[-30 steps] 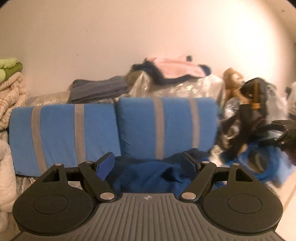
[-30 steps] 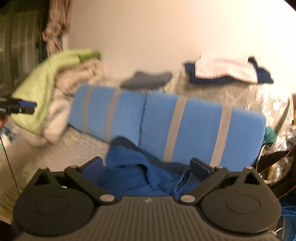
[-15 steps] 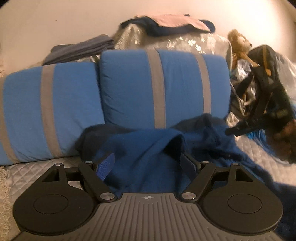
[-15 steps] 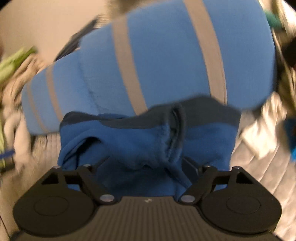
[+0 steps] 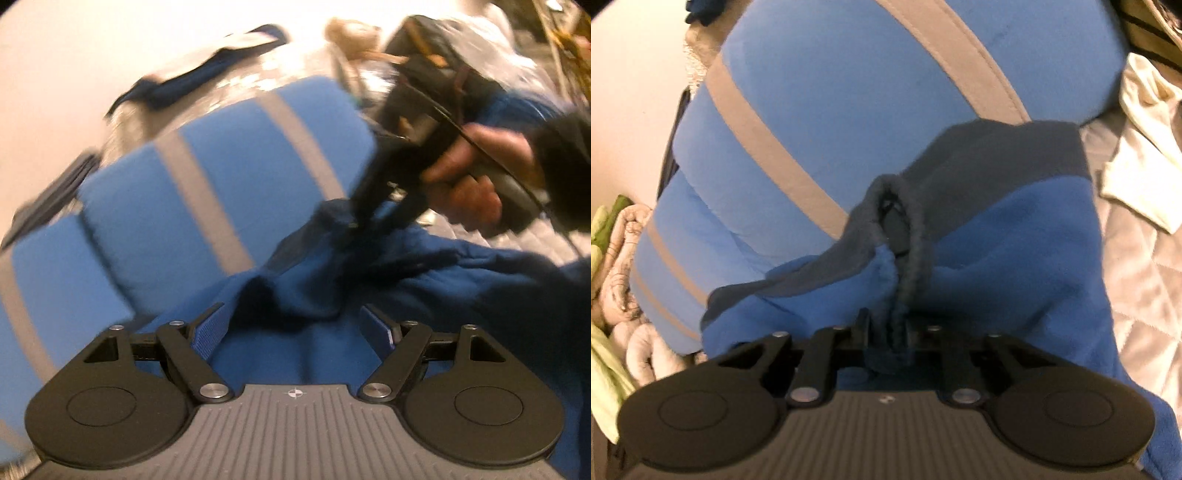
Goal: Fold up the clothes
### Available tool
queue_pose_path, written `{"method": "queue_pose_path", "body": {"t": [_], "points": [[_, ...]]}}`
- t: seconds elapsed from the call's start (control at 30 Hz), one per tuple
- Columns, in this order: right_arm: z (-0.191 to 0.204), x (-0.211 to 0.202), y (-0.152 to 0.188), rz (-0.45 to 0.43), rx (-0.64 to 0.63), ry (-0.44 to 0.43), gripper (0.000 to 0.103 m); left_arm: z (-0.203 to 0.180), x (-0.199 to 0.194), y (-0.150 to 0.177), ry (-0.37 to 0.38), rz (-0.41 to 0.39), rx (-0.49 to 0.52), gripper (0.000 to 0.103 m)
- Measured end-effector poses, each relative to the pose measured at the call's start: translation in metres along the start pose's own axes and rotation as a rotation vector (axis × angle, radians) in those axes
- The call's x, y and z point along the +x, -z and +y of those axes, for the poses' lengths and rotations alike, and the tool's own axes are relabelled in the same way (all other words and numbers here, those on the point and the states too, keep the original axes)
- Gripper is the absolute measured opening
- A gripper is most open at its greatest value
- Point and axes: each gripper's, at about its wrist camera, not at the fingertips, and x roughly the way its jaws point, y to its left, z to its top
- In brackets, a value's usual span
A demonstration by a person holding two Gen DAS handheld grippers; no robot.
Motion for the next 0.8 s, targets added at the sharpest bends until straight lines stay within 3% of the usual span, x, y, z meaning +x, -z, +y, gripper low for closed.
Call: {"method": "queue_pose_path", "body": {"t": [0.2,0.33,0.63,0.7,0.73,0.77,0.8], "points": [[0.015,-0.016,-0.011,0.009,-0.035,-0.043,0.016,-0.045,0.058,-0.014,-0.065,-0.076,0.211,0.076],[0.019,-0.025,-0.019,0.011,-0.065,-0.06,0.016,-0.049,0.091,-0.025,-0.054,-0.07,0.217,0.074],[0.025,-0.039,-0.025,0.003,-0.212,-0.035,0.017,-0.039,0.124,-0.043,0.024,-0.085,0.155,0.039],[0.024,-0.039,-0.026,0.002,-0.225,-0.033,0.017,-0.037,0.13,-0.045,0.054,-0.08,0.142,0.026],[0.023,-0.039,-0.026,0.004,-0.229,-0.033,0.019,-0.037,0.133,-0.046,0.066,-0.079,0.139,0.017],[0.023,-0.04,-0.026,-0.001,-0.232,-0.023,0.031,-0.038,0.134,-0.047,0.059,-0.081,0.137,0.011],[0.023,-0.042,-0.026,-0.016,-0.236,-0.007,0.052,-0.039,0.134,-0.047,0.041,-0.083,0.137,0.009]]}}
